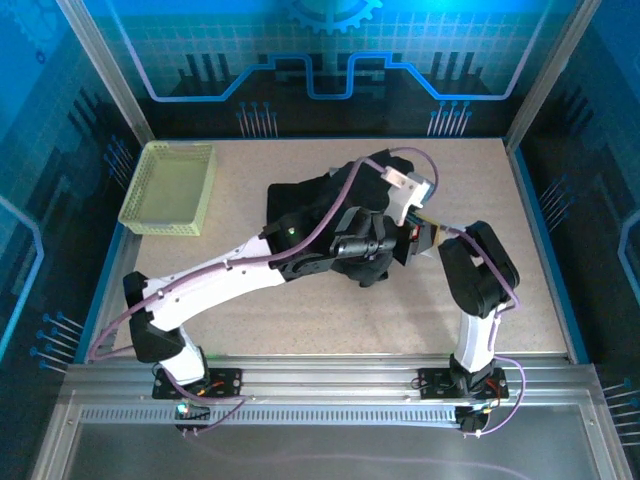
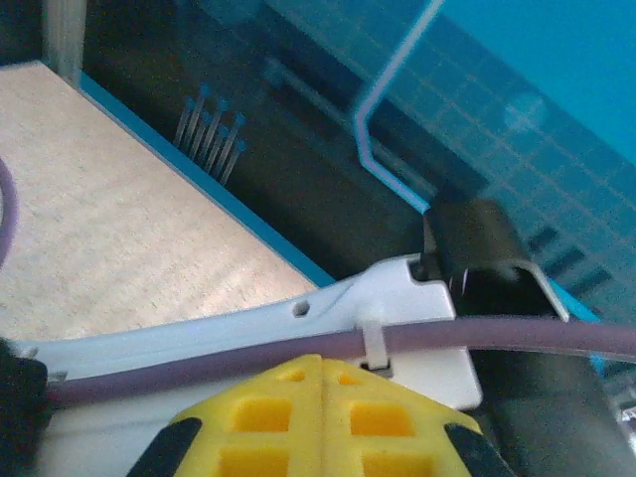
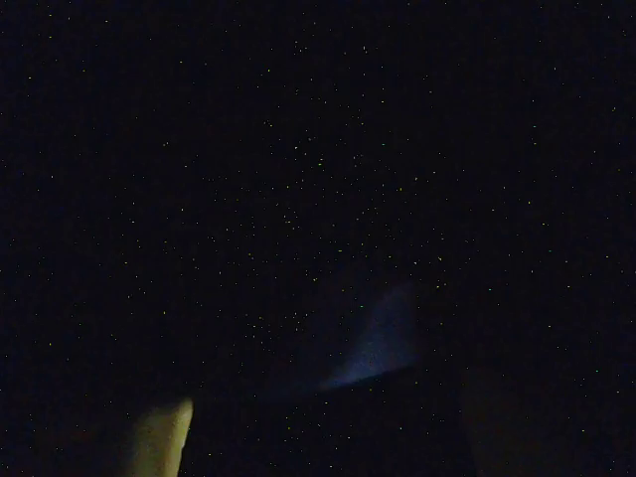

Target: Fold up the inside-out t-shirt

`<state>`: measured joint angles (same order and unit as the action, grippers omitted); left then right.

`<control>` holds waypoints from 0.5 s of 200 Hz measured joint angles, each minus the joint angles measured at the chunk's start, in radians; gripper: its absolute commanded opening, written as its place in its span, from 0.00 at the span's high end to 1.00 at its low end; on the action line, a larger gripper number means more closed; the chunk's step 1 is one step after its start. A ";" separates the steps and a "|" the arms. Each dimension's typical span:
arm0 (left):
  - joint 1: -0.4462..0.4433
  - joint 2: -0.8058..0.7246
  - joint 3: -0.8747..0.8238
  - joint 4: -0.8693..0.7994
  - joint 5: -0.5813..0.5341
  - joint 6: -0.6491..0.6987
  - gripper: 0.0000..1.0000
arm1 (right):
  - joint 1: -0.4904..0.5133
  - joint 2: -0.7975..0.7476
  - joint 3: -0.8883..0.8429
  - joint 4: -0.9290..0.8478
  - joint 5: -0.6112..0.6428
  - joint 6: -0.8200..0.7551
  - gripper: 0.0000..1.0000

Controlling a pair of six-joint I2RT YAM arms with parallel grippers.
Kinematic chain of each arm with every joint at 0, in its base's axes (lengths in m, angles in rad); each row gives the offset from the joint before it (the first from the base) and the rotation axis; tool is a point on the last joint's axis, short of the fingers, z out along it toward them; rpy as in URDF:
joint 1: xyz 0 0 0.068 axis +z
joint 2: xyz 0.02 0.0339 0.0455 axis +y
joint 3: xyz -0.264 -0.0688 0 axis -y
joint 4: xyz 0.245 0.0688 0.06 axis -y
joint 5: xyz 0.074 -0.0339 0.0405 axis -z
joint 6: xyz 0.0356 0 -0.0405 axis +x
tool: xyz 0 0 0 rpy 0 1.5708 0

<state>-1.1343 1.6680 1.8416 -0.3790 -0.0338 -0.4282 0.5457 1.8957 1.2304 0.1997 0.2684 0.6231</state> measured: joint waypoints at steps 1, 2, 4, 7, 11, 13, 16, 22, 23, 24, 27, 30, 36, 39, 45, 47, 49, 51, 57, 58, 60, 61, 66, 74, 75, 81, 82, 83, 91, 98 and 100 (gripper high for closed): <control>0.000 0.001 0.002 -0.002 0.000 -0.001 1.00 | -0.002 0.003 0.008 -0.007 0.000 0.002 0.26; 0.000 0.002 0.003 -0.003 0.000 -0.002 1.00 | -0.003 0.004 0.011 -0.011 0.000 0.002 0.26; 0.001 0.004 0.008 -0.004 0.000 -0.004 1.00 | -0.005 0.006 0.019 -0.017 0.000 0.002 0.26; 0.003 0.009 0.015 -0.008 -0.001 -0.005 1.00 | -0.008 0.012 0.034 -0.029 -0.003 0.003 0.26; 0.005 0.013 0.024 -0.014 -0.003 -0.010 1.00 | -0.011 0.018 0.051 -0.040 -0.007 0.005 0.26; 0.006 0.016 0.029 -0.016 -0.004 -0.011 1.00 | -0.013 0.021 0.061 -0.047 -0.009 0.006 0.25; 0.006 0.019 0.036 -0.021 -0.005 -0.014 1.00 | -0.016 0.024 0.074 -0.055 -0.010 0.007 0.25; 0.006 0.026 0.050 -0.027 -0.006 -0.019 1.00 | -0.019 0.027 0.093 -0.069 -0.014 0.010 0.24; 0.006 0.026 0.052 -0.028 -0.006 -0.019 1.00 | -0.019 0.027 0.095 -0.070 -0.014 0.010 0.24; 0.006 0.027 0.054 -0.029 -0.006 -0.019 1.00 | -0.019 0.027 0.097 -0.071 -0.014 0.010 0.24; 0.006 0.030 0.060 -0.032 -0.006 -0.020 1.00 | -0.021 0.027 0.105 -0.076 -0.015 0.011 0.24; 0.006 0.033 0.067 -0.035 -0.006 -0.021 1.00 | -0.022 0.027 0.111 -0.080 -0.016 0.013 0.24; 0.006 0.039 0.082 -0.044 -0.004 -0.024 1.00 | -0.023 0.027 0.122 -0.085 -0.018 0.015 0.24; 0.006 0.043 0.089 -0.049 -0.004 -0.026 1.00 | -0.024 0.027 0.127 -0.088 -0.019 0.015 0.24; 0.006 0.051 0.108 -0.066 -0.004 -0.027 1.00 | -0.026 0.029 0.133 -0.088 -0.021 0.018 0.24; 0.006 0.053 0.113 -0.069 -0.004 -0.027 1.00 | -0.026 0.029 0.133 -0.086 -0.023 0.018 0.24; 0.006 0.055 0.119 -0.077 -0.004 -0.027 1.00 | -0.026 0.029 0.133 -0.082 -0.026 0.018 0.24; 0.006 0.059 0.125 -0.082 -0.004 -0.027 1.00 | -0.027 0.029 0.133 -0.082 -0.026 0.019 0.24; 0.006 0.066 0.139 -0.093 -0.001 -0.028 1.00 | -0.027 0.028 0.126 -0.069 -0.032 0.021 0.24; 0.006 0.067 0.141 -0.087 0.007 -0.031 1.00 | -0.027 0.028 0.123 -0.065 -0.034 0.022 0.24; 0.006 0.069 0.144 -0.083 0.014 -0.030 1.00 | -0.027 0.028 0.120 -0.060 -0.032 0.023 0.24; 0.005 0.072 0.148 -0.077 0.022 -0.029 1.00 | -0.027 0.028 0.118 -0.056 -0.029 0.023 0.24; 0.001 0.082 0.162 -0.085 0.003 -0.024 1.00 | -0.027 0.027 0.103 -0.048 -0.042 0.025 0.24; -0.002 0.081 0.163 -0.092 0.005 -0.016 1.00 | -0.027 0.018 0.070 -0.035 -0.045 0.028 0.24; -0.002 0.081 0.163 -0.092 0.005 -0.016 1.00 | -0.027 0.016 0.064 -0.034 -0.045 0.029 0.24; -0.002 0.081 0.160 -0.094 0.000 -0.012 1.00 | -0.027 0.010 0.039 -0.030 -0.048 0.032 0.24; -0.002 0.080 0.158 -0.093 -0.001 -0.011 1.00 | -0.027 0.010 0.036 -0.029 -0.049 0.032 0.24; -0.003 0.079 0.155 -0.091 -0.002 -0.010 1.00 | -0.028 0.009 0.033 -0.028 -0.050 0.032 0.24; -0.003 0.067 0.126 -0.075 -0.007 -0.006 0.96 | -0.028 0.005 0.003 -0.025 -0.057 0.032 0.24; -0.004 0.050 0.087 -0.046 -0.016 0.002 0.85 | -0.028 0.005 -0.016 -0.024 -0.065 0.032 0.25; -0.004 0.042 0.072 -0.036 -0.020 0.006 0.83 | -0.028 0.005 -0.019 -0.024 -0.068 0.032 0.25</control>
<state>-1.1381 1.7096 1.9137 -0.4152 -0.0540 -0.4225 0.5179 1.9007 1.2110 0.1761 0.2008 0.6552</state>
